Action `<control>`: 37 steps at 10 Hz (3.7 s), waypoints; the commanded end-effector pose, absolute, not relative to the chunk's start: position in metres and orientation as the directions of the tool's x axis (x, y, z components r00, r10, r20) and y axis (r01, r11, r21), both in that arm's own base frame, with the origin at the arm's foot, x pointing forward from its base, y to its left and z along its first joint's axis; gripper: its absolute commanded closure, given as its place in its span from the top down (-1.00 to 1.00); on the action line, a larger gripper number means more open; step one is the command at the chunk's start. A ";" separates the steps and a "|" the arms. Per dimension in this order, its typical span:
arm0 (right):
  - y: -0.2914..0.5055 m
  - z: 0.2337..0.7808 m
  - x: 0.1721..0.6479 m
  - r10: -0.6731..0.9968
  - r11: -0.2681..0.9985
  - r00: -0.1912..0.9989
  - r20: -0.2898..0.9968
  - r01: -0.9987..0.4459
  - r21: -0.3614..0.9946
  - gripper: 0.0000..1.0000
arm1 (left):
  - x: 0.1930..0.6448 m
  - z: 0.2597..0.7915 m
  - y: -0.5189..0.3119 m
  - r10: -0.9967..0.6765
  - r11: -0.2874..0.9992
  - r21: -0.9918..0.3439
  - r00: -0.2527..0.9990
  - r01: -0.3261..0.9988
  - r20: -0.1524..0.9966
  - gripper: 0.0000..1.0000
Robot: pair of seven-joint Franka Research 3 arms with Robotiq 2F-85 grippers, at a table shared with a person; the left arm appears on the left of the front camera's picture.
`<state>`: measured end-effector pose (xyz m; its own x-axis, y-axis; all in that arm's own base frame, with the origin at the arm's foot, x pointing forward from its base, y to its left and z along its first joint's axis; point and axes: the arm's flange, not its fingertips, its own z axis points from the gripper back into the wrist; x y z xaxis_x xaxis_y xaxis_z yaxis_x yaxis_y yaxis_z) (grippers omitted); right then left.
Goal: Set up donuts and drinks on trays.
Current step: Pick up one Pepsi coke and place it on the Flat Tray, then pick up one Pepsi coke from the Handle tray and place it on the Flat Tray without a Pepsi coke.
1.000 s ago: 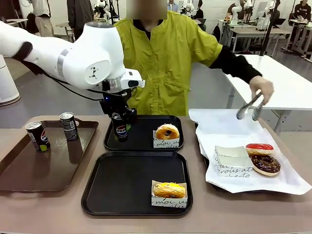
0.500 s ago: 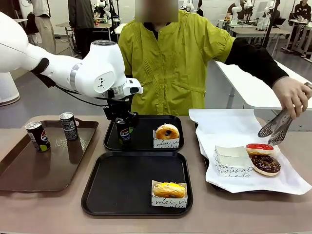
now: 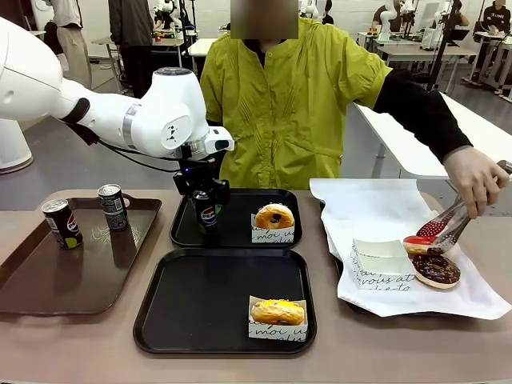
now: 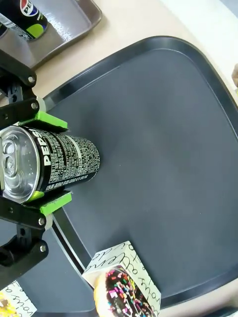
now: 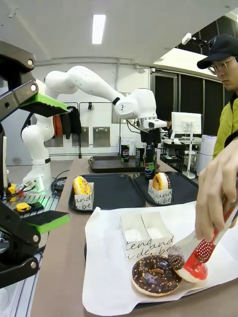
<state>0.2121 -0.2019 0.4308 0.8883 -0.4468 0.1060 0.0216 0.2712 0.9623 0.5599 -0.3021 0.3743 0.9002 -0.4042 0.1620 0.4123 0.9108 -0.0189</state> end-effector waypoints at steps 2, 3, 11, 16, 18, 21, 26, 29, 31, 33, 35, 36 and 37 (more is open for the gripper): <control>-0.202 0.431 0.212 -0.445 0.269 0.889 0.109 0.016 0.963 1.00 | 0.563 0.378 -0.309 -0.392 0.919 0.018 0.907 0.394 0.151 1.00; -0.202 0.431 0.212 -0.445 0.269 0.889 0.109 0.016 0.963 1.00 | 0.560 0.386 -0.309 -0.398 0.916 0.010 0.902 0.402 0.167 1.00; -0.202 0.431 0.212 -0.445 0.269 0.889 0.109 0.016 0.963 1.00 | 0.490 0.480 -0.307 -0.507 0.858 0.194 0.843 0.475 0.179 1.00; -0.202 0.431 0.212 -0.445 0.269 0.889 0.109 0.016 0.963 1.00 | 0.502 0.480 -0.315 -0.521 0.853 0.145 0.832 0.501 0.190 1.00; -0.202 0.431 0.212 -0.445 0.269 0.889 0.109 0.016 0.963 1.00 | 0.500 0.494 -0.295 -0.488 0.872 0.154 0.855 0.465 0.177 1.00; -0.202 0.431 0.212 -0.445 0.269 0.889 0.109 0.016 0.963 1.00 | 0.491 0.561 -0.199 -0.348 0.934 0.133 0.928 0.332 0.130 1.00; -0.202 0.431 0.212 -0.445 0.269 0.889 0.109 0.016 0.963 1.00 | 0.502 0.581 -0.087 -0.139 0.986 0.112 0.982 0.124 0.130 1.00; -0.202 0.431 0.212 -0.445 0.269 0.889 0.109 0.016 0.963 1.00 | 0.498 0.583 -0.074 -0.128 0.986 0.121 0.985 0.113 0.120 1.00; -0.202 0.431 0.212 -0.445 0.269 0.889 0.109 0.016 0.963 1.00 | 0.498 0.583 -0.074 -0.128 0.986 0.121 0.985 0.113 0.120 1.00; -0.202 0.431 0.212 -0.445 0.269 0.889 0.109 0.016 0.963 1.00 | 0.498 0.583 -0.074 -0.128 0.986 0.121 0.985 0.113 0.120 1.00; -0.202 0.431 0.212 -0.445 0.269 0.889 0.109 0.016 0.963 1.00 | 0.500 0.581 -0.075 -0.129 0.987 0.110 0.984 0.115 0.126 1.00; -0.202 0.431 0.212 -0.445 0.269 0.889 0.109 0.016 0.963 1.00 | 0.516 0.561 -0.075 -0.065 0.997 0.038 0.996 0.062 0.066 1.00; -0.202 0.431 0.212 -0.445 0.269 0.889 0.109 0.016 0.963 1.00 | 0.517 0.543 -0.072 -0.022 0.999 0.029 0.998 0.021 0.058 1.00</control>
<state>0.2123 -0.2018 0.4307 0.8886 -0.4463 0.1054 0.0223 0.2716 0.9621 0.5095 -0.0744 0.5574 0.9934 -0.0832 0.0785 0.0779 0.9946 0.0686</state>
